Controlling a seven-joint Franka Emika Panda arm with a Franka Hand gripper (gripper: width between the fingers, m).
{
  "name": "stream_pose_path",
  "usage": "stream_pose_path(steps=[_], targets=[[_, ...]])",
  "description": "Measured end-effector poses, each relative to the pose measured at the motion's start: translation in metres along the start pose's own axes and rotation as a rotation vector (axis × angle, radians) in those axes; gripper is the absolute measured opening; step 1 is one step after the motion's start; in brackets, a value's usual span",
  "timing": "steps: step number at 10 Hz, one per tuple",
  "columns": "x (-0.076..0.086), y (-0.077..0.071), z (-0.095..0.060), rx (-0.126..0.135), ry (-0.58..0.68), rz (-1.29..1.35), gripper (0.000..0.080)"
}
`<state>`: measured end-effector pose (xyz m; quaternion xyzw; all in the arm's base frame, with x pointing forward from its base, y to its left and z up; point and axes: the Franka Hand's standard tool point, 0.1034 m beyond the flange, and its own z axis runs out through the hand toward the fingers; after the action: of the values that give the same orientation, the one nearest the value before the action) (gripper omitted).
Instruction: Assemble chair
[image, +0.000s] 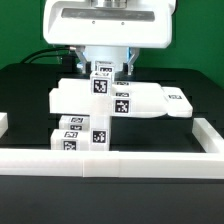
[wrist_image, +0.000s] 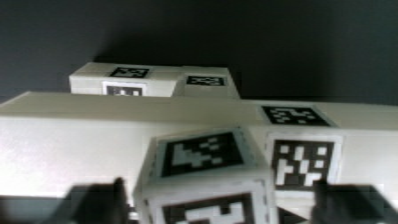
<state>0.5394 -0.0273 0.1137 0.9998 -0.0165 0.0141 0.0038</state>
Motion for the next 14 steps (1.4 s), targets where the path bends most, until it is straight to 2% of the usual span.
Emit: stream_pose_path(steps=[1, 2, 5, 8, 9, 12, 14], targets=[[0.0, 0.0, 0.0001, 0.0, 0.0, 0.0, 0.0361], [0.0, 0.0001, 0.0001, 0.0, 0.0, 0.0, 0.0282], [0.0, 0.0001, 0.0001, 0.0, 0.0, 0.015, 0.0282], [0.0, -0.0004, 0.0002, 0.004, 0.0, 0.174, 0.0282], [-0.0001, -0.0002, 0.0004, 0.013, 0.0, 0.263, 0.0282], [0.0004, 0.0037, 0.001, 0.072, 0.018, 0.513, 0.0282], [0.0012, 0.003, 0.0009, 0.083, 0.027, 0.629, 0.0284]])
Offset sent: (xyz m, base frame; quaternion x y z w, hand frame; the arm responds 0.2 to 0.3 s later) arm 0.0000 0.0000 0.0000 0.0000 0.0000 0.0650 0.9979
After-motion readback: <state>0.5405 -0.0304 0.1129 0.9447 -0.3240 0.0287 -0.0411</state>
